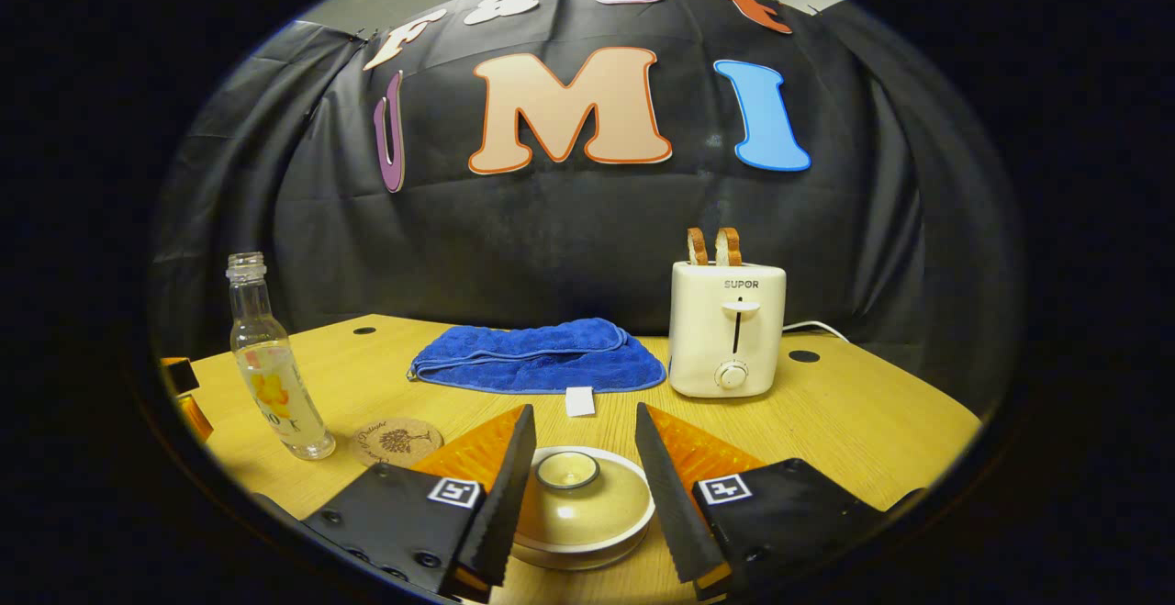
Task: Open the teacup lid with one hand, grasp the water bottle and pour water into the teacup with the other hand; after pouring, place the water bottle on the coaster and then close the teacup lid.
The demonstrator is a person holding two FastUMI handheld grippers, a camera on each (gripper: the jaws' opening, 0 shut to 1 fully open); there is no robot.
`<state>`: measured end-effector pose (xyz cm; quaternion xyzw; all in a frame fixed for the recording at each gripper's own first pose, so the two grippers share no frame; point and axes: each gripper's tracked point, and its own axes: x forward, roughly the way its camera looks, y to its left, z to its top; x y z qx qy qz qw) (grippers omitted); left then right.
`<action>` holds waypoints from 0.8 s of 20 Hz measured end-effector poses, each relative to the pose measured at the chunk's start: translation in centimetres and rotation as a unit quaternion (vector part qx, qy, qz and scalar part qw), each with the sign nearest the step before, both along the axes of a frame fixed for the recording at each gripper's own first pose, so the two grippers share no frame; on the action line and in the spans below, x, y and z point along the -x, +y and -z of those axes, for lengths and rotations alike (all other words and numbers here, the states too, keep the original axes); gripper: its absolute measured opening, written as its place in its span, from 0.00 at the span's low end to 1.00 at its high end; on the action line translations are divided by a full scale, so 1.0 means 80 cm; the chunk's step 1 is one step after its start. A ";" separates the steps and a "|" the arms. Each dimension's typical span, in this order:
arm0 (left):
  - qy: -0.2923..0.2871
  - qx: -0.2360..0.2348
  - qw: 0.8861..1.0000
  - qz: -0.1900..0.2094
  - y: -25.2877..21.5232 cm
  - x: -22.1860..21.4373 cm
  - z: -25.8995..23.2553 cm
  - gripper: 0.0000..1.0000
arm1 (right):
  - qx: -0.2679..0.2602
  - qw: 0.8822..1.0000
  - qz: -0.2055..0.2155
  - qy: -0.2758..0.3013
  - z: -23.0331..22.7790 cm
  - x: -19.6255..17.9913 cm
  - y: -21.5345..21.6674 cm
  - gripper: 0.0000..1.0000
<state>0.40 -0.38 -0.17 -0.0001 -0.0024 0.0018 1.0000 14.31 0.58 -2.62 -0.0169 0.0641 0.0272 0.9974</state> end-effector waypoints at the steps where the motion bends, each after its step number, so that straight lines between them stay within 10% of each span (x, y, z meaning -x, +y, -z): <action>1: 0.000 0.000 1.000 0.000 0.000 0.000 0.001 0.98 | 0.004 1.000 -0.003 0.003 0.001 -0.001 0.003 0.72; 6: 0.000 0.000 1.000 0.000 0.000 0.000 0.001 0.98 | 0.026 1.000 -0.014 0.011 0.004 -0.001 0.012 0.69; 12: 0.000 0.000 1.000 -0.001 0.000 -0.002 0.000 0.98 | 0.033 0.999 -0.010 0.017 0.007 -0.005 0.011 0.34; 16: 0.000 0.000 1.000 -0.002 0.000 -0.001 0.000 0.98 | 0.042 0.999 -0.004 0.013 0.004 -0.004 0.011 0.34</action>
